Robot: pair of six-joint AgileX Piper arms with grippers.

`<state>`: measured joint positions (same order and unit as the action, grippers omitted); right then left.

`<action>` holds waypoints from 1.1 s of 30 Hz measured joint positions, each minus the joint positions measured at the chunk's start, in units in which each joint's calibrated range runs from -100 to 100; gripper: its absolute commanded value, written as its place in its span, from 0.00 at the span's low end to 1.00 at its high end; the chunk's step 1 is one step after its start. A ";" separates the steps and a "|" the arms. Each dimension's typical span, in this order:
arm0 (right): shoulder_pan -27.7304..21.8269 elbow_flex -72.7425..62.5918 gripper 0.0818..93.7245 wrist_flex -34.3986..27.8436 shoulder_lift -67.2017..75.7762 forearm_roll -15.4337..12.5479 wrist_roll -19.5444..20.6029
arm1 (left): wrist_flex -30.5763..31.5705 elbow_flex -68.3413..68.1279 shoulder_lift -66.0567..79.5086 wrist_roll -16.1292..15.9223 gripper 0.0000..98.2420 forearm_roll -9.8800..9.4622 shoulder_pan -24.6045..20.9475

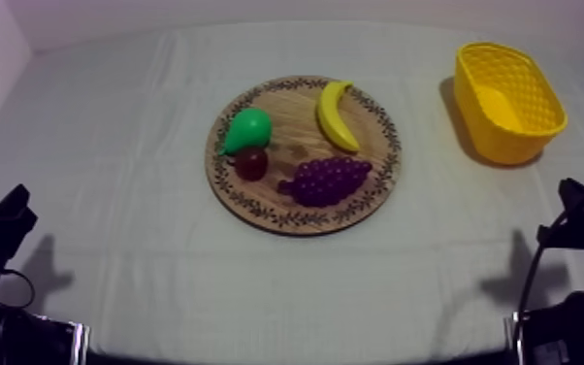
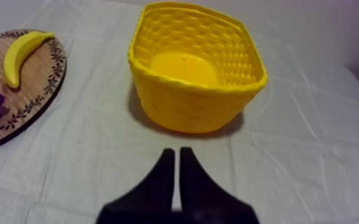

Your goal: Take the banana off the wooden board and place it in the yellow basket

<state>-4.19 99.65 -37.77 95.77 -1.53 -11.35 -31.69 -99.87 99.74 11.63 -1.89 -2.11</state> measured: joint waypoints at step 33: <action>4.27 -3.05 0.00 0.53 -3.27 1.07 6.89 | 0.07 0.00 0.00 0.00 0.00 0.00 0.00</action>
<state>0.07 96.60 -37.24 92.50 -0.45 -4.45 -31.62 -99.87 99.74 11.63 -1.89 -2.11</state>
